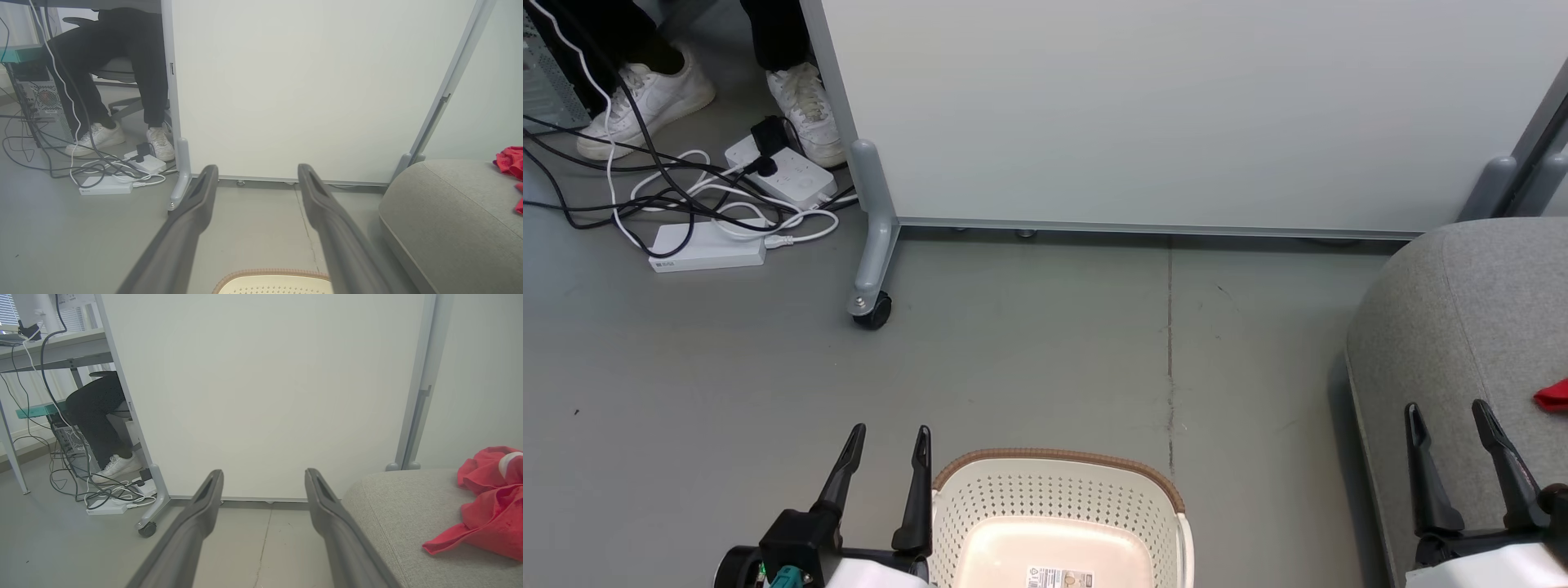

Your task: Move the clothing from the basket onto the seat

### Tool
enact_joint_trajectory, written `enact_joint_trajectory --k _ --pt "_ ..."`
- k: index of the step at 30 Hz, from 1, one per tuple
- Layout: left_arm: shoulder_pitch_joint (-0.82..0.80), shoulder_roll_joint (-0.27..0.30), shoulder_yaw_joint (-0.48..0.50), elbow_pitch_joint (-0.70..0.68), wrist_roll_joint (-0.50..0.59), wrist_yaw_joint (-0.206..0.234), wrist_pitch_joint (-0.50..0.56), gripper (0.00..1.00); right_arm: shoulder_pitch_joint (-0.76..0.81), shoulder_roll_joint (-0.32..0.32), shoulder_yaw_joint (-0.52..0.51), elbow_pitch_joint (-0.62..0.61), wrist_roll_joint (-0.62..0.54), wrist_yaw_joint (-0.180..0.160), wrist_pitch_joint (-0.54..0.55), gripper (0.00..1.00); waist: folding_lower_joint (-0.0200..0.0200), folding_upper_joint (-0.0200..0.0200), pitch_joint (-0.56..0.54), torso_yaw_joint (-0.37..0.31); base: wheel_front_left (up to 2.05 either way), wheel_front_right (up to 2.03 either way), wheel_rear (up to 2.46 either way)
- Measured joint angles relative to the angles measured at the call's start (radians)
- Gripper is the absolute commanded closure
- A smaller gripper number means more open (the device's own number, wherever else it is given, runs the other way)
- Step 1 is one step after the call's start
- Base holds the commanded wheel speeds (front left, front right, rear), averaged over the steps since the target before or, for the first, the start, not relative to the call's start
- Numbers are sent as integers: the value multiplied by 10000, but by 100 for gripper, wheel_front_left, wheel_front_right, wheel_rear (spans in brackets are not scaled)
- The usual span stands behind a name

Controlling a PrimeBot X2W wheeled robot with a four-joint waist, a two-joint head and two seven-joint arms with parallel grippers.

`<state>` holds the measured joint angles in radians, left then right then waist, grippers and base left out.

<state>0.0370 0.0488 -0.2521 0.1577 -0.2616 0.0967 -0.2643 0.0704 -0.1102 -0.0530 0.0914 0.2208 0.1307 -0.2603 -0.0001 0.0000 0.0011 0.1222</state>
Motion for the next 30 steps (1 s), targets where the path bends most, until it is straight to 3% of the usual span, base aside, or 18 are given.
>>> enact_joint_trajectory --k 30 --pt "2 0 205 -207 -395 -522 0 0 -17 -19 -142 77 109 0 0 0 0 0 -6 -75 0 0 0"
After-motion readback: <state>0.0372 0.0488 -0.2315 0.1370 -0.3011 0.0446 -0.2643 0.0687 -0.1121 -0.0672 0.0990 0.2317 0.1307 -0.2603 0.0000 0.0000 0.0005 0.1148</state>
